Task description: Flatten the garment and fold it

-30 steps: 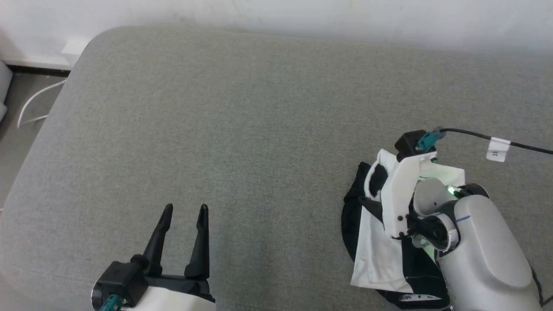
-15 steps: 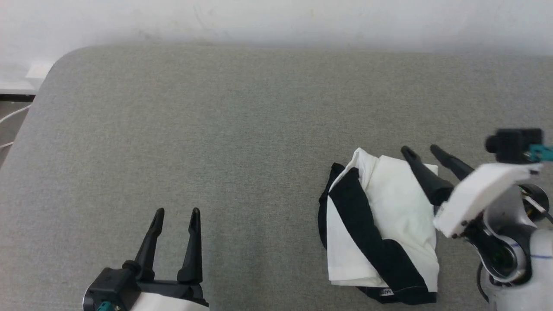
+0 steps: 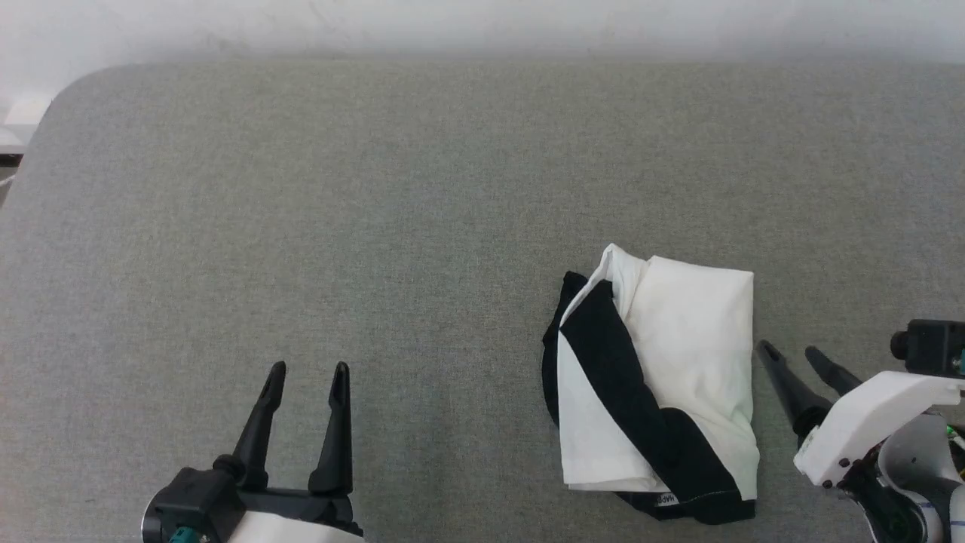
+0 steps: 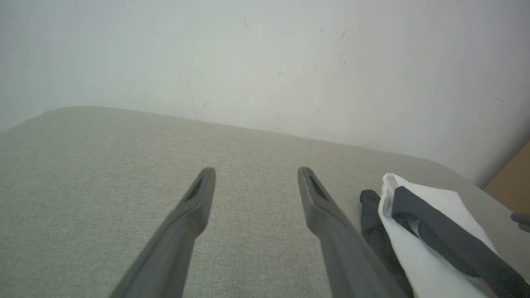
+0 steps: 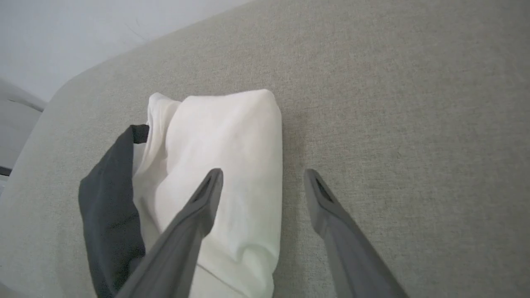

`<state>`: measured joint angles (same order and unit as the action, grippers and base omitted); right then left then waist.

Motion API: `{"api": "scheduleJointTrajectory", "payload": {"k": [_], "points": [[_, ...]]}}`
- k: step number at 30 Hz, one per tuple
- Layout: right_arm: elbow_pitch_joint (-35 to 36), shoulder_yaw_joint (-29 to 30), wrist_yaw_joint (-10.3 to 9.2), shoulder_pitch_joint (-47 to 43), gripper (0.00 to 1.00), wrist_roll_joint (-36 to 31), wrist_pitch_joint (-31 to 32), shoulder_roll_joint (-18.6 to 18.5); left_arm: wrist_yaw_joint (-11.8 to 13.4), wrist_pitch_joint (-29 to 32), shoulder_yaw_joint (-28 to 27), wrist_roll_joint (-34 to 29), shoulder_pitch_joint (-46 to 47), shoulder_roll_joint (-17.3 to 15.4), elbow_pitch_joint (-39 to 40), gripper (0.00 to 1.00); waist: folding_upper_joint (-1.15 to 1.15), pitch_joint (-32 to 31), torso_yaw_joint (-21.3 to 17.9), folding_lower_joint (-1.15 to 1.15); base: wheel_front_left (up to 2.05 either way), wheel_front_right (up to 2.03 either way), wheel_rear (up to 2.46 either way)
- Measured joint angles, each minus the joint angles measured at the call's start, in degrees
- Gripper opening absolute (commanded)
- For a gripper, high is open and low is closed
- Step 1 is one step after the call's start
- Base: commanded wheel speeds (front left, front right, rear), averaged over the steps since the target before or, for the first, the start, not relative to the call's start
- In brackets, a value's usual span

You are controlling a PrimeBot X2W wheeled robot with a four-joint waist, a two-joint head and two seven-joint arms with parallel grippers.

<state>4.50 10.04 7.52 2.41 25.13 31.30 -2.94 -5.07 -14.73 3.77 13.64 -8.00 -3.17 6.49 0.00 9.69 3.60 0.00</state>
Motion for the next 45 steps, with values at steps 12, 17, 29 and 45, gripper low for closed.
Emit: {"api": "scheduleJointTrajectory", "payload": {"k": [12, 17, 29, 45], "points": [[-9.95, 0.24, 0.00, 3.28, 1.00, -0.16, 1.54, -0.02, -0.55, 0.00, 0.63, -0.18, 1.92, -0.34, -0.02, 1.00, 0.00, 3.74, 2.62, 0.00, 0.00, 0.00, 0.00], [-12.66, -0.96, 0.01, 5.51, 1.00, -0.48, 3.09, -0.20, -0.93, 0.00, 0.85, -0.32, 2.61, -0.35, -0.38, 1.00, 0.00, 4.62, 4.03, 0.00, 0.00, 0.00, 0.00], [-14.75, -2.44, 0.02, 7.04, 0.00, -3.39, 4.49, -0.35, -1.02, 0.00, 1.89, -0.59, 2.77, -0.51, -1.37, 1.00, 0.00, 3.07, 4.59, 0.00, 0.00, 0.00, 0.00], [-14.41, -13.89, 0.02, 16.90, 0.00, -7.03, 4.57, -7.22, -0.94, 0.29, 4.16, -1.15, 2.90, -0.66, -0.08, 1.00, 0.00, 0.06, -5.55, 0.00, 0.00, 0.00, 0.00]]}}
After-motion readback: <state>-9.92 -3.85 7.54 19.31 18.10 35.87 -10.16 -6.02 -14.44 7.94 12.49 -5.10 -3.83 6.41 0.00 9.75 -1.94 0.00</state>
